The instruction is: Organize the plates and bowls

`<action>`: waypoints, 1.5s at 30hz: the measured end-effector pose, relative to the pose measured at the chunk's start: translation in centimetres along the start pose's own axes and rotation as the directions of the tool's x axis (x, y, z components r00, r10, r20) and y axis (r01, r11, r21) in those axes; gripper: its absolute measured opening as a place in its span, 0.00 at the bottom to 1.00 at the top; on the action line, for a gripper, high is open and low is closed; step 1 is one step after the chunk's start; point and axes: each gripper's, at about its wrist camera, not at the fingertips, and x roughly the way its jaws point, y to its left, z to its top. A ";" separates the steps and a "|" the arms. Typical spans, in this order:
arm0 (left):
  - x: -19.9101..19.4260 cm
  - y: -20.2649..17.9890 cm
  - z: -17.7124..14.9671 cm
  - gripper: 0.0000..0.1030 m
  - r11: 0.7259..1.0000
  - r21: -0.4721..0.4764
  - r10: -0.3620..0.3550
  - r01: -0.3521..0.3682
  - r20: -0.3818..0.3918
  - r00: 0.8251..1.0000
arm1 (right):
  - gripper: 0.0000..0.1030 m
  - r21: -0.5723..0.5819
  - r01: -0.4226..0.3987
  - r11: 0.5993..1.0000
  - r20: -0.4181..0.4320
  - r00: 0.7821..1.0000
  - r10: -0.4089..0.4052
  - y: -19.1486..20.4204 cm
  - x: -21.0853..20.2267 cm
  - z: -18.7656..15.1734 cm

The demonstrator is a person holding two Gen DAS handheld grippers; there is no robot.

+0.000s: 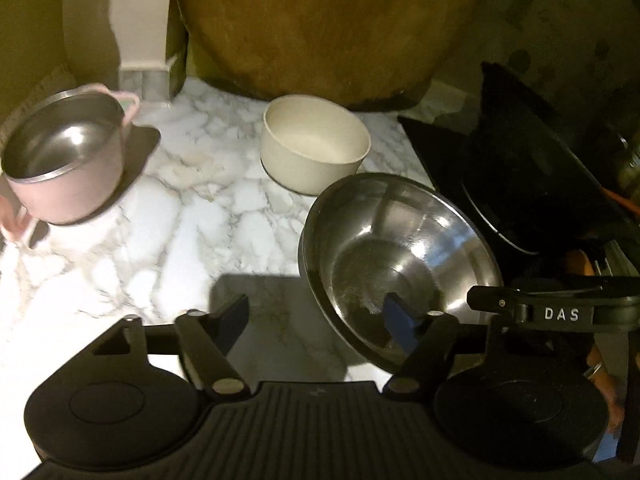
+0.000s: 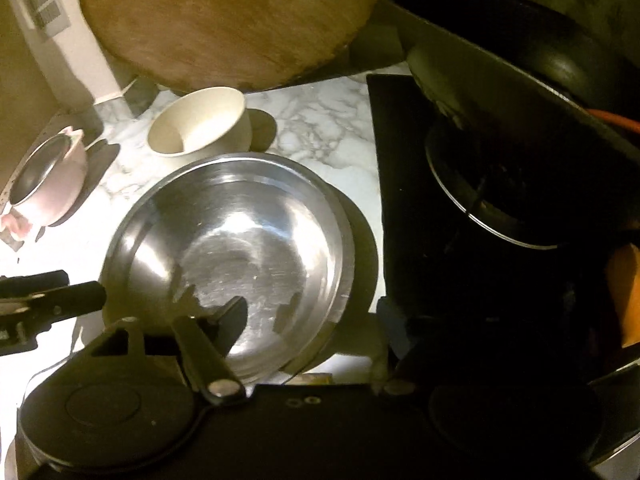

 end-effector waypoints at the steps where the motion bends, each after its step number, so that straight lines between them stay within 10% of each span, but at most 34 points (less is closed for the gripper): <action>1: 0.6 0.2 0.2 0.62 1.000 -0.014 -0.011 0.010 -0.015 1.000 | 0.60 0.007 0.003 1.000 -0.006 1.000 -0.003 -0.1 0.2 0.0; 14: 3.2 0.2 0.9 0.17 0.998 -0.014 -0.056 0.055 -0.076 0.996 | 0.18 0.051 -0.007 0.999 -0.049 0.999 0.009 -1.0 1.5 0.1; 31: -2.8 2.1 -0.1 0.15 1.000 -0.002 0.013 -0.013 0.015 1.000 | 0.17 -0.085 -0.076 0.994 0.019 0.997 0.078 3.4 -0.6 -0.5; 45: -10.6 8.6 -4.5 0.15 0.969 -0.174 0.186 -0.177 0.031 0.982 | 0.17 -0.269 -0.240 0.933 -0.042 0.970 0.238 13.1 -0.7 -1.7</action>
